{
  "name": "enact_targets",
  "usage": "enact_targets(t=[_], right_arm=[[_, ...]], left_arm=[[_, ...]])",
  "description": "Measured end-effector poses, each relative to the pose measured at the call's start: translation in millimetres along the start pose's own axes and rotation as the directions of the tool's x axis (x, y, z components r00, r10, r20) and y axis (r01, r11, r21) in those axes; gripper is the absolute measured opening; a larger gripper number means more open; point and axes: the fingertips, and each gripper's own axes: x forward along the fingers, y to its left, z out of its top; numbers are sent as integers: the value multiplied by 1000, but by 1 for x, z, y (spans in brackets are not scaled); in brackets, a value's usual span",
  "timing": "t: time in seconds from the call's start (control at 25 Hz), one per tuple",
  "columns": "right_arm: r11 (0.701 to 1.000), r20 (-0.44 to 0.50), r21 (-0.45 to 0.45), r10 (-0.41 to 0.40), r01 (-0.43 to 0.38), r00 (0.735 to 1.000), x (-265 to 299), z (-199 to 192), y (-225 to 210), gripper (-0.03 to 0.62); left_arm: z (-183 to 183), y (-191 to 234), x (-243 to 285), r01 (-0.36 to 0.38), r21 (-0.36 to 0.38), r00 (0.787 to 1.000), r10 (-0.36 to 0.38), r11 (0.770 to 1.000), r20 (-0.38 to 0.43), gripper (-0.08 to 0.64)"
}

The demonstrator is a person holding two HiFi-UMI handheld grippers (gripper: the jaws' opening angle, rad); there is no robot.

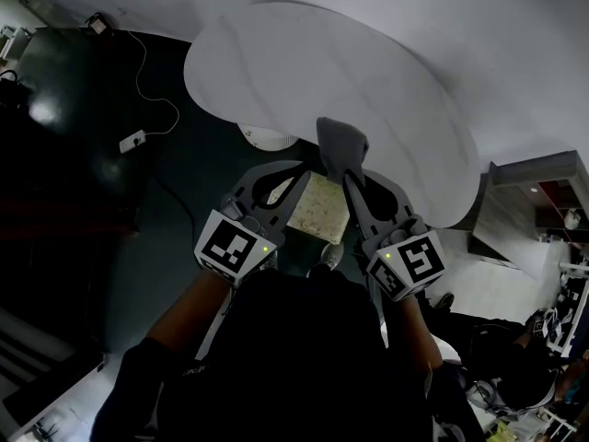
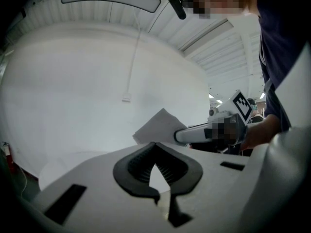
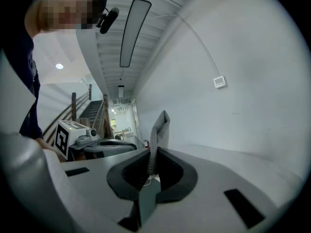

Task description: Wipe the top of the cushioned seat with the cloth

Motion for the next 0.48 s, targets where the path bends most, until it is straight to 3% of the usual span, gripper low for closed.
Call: enact_targets(t=[0.48], right_arm=[[1000, -10, -1, 1, -1, 1000, 1, -1, 1, 32]], left_arm=[[-6, 0, -1, 10, -24, 1000, -11, 1000, -17, 8]])
